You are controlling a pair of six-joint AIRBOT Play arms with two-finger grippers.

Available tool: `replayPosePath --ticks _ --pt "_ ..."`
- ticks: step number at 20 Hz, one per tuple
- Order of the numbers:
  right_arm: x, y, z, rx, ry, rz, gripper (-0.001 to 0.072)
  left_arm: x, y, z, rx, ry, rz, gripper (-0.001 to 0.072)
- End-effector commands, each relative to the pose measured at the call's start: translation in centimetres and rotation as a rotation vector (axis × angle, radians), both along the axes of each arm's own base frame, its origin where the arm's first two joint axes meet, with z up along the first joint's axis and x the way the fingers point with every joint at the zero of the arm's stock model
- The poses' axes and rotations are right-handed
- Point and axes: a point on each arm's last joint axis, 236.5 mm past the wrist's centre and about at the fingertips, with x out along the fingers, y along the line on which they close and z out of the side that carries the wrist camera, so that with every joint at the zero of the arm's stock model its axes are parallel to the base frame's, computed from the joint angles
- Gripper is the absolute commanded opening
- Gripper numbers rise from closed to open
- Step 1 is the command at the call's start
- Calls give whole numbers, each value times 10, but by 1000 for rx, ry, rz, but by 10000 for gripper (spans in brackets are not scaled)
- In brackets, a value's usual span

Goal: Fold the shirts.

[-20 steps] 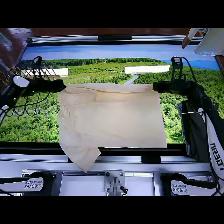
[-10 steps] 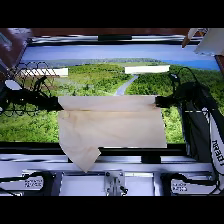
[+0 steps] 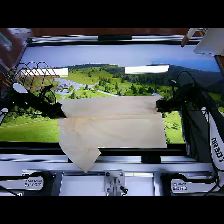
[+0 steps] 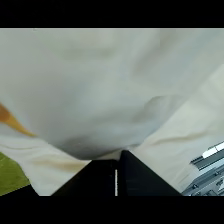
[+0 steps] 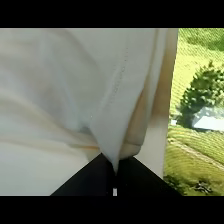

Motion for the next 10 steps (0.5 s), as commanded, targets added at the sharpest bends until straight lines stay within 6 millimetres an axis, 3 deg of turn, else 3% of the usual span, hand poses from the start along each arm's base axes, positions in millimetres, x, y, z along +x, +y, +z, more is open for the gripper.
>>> replayPosePath --ticks 1,2,3,4,6,8,10 --pt "-2 -3 -1 -9 14 -9 335 -5 0 -5 5 29 17 53" --pt "-8 -1 0 0 37 -5 466 -8 1 -2 0 48 20 244" --pt "-20 -2 2 -8 73 21 466 -14 2 5 -11 82 24 541" --pt "-36 -9 6 -39 122 53 466 -22 6 14 -27 120 13 596" --pt "-74 -35 20 -148 241 122 466 -42 17 37 -60 182 -4 593" --pt "-107 -49 37 -131 317 126 466 -62 27 52 -63 185 19 433" --pt "-123 -56 42 -55 301 21 466 -95 33 41 -20 175 76 442"
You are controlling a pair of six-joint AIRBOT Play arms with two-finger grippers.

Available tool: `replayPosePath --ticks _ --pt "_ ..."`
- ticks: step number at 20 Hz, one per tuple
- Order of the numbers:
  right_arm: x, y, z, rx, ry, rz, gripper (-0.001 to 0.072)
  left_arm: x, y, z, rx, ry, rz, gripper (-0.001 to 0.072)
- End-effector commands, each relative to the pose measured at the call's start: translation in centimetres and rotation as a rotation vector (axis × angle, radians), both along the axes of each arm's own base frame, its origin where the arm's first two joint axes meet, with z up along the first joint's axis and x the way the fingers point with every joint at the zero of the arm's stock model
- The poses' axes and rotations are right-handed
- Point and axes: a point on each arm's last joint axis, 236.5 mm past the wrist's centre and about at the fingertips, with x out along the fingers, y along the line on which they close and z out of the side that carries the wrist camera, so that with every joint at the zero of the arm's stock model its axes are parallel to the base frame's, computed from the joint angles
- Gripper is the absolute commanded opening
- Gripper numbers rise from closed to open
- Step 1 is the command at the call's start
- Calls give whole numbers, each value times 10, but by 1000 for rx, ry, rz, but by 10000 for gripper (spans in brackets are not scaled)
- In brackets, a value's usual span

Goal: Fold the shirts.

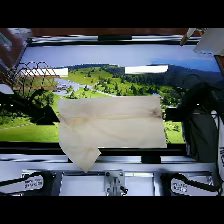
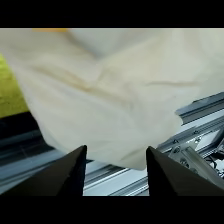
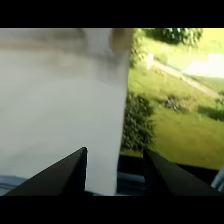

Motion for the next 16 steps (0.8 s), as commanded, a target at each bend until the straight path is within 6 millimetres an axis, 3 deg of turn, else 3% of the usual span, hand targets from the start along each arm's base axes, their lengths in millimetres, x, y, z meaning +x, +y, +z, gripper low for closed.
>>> replayPosePath --ticks 1,2,3,4,6,9,12,16 --pt "-48 -14 13 66 61 -106 466 -59 6 -7 23 35 44 493" --pt "-56 -15 13 91 54 -143 466 -79 2 -18 19 32 50 554" --pt "-64 -17 11 107 50 -170 466 -93 -2 -27 21 23 60 554" --pt "-70 -17 11 116 46 -187 466 -102 -4 -35 31 6 74 543" --pt "-70 -17 11 115 15 -203 466 -112 -7 -48 55 -23 104 446" --pt "-59 -12 12 139 -28 -218 466 -133 -14 -68 49 26 120 451" --pt "-51 -11 13 147 -60 -229 466 -122 -15 -73 53 -7 122 556" --pt "-50 -11 13 145 -63 -229 466 -123 -23 -87 58 27 77 551"
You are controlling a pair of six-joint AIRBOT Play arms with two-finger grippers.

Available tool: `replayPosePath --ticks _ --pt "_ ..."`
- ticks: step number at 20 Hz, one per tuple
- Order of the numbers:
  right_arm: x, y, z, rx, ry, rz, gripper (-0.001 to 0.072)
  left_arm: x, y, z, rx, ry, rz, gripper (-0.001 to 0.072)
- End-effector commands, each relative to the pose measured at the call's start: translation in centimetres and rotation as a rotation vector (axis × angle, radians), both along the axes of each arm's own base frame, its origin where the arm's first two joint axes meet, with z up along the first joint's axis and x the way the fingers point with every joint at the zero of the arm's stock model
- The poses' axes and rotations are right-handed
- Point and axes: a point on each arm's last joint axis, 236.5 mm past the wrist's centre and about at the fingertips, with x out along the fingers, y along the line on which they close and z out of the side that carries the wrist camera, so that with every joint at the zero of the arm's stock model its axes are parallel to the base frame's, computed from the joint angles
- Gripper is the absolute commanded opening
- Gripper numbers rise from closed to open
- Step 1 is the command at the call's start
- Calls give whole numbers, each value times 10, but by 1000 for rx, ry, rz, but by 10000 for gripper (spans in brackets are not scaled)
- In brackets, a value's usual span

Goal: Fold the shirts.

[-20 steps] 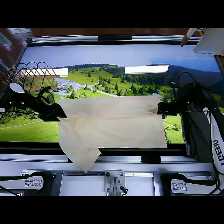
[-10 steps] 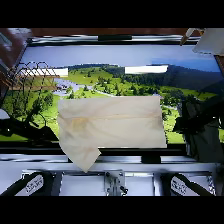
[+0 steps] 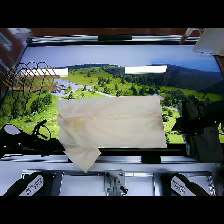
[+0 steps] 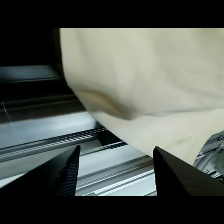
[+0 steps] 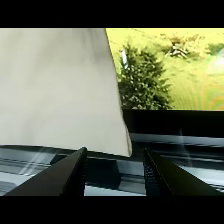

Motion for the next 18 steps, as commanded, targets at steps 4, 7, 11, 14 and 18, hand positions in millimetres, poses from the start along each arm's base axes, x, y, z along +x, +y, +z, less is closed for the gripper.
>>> replayPosePath --ticks 4,7,11,14,18 --pt "3 0 0 0 -15 -7 466 8 -27 -18 -36 10 -23 529" --pt "3 0 0 0 -16 -7 466 -4 -38 -26 -39 49 -80 527" --pt "-15 15 -7 75 60 31 471 -14 -42 -29 -44 75 -91 163" --pt "-65 37 -39 182 263 65 593 -16 -45 -25 -62 82 -98 30" --pt "-82 47 -68 221 340 34 593 -20 -48 -20 -81 93 -104 30"
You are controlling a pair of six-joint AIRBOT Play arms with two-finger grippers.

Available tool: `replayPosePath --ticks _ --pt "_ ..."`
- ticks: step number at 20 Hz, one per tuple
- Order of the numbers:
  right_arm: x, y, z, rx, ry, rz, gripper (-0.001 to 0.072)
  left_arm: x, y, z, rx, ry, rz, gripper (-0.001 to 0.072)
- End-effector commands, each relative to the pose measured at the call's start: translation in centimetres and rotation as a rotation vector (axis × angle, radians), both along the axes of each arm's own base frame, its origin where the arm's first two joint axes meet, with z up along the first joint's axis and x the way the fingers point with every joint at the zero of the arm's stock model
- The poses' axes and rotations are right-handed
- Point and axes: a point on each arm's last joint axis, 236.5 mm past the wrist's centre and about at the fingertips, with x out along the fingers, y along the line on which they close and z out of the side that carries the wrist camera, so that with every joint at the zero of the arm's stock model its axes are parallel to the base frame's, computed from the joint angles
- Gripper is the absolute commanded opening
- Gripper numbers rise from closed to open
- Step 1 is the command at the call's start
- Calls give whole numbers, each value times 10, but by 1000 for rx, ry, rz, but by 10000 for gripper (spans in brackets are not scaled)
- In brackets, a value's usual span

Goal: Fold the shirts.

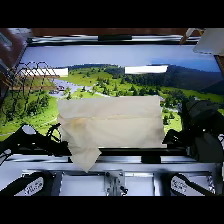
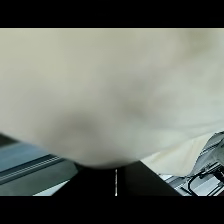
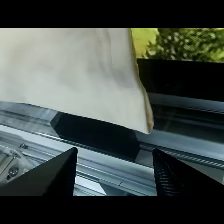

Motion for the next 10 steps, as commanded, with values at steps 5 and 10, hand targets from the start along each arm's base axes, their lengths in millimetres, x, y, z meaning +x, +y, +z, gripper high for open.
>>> replayPosePath --ticks 5,10 --pt "2 3 -25 -8 -2 -47 592 -2 -5 8 -23 -4 -4 30" --pt "20 4 -28 -20 -43 -133 528 5 -7 17 -30 -61 7 30"
